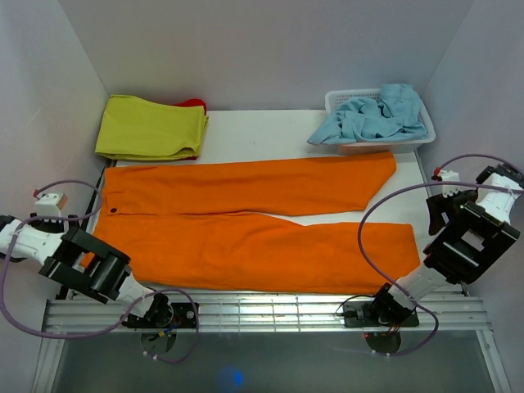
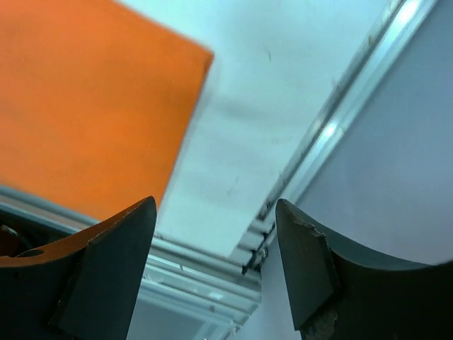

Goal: Fold and stack the trousers
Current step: Flatten the trousers out

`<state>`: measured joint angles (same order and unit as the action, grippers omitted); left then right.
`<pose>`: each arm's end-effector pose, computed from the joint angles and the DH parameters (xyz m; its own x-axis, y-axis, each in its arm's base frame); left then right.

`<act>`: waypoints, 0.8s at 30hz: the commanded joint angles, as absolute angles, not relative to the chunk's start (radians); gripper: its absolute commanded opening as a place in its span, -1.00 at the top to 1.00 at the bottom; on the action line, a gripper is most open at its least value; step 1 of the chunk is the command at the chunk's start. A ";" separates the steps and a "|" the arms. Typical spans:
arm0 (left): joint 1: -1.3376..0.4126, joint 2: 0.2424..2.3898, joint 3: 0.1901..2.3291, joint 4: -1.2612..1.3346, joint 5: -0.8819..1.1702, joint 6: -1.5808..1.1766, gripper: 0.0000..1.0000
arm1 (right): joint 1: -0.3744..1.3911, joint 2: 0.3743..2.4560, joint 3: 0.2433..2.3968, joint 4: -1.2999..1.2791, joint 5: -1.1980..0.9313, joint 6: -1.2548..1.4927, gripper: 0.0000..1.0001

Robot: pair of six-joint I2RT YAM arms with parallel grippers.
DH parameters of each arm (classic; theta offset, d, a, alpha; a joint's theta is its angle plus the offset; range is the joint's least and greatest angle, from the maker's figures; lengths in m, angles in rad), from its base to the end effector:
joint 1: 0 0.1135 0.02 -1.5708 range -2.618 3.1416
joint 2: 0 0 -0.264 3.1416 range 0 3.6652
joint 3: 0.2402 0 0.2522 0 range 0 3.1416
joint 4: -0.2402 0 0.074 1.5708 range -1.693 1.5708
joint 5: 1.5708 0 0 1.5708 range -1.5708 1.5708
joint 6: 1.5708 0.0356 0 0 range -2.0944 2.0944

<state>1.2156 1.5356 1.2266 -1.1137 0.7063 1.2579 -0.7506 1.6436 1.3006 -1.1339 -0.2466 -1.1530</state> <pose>0.1181 0.2519 0.2600 -0.7528 0.0517 -0.6562 0.1180 0.9914 -0.0572 0.2255 -0.1984 0.2429 -0.8847 -0.3869 -0.2602 -0.4038 0.9147 0.0129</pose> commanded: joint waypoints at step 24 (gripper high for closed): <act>1.006 1.552 1.355 -1.091 0.946 0.917 -0.68 | -0.613 1.603 1.267 -1.016 -0.541 -0.986 0.85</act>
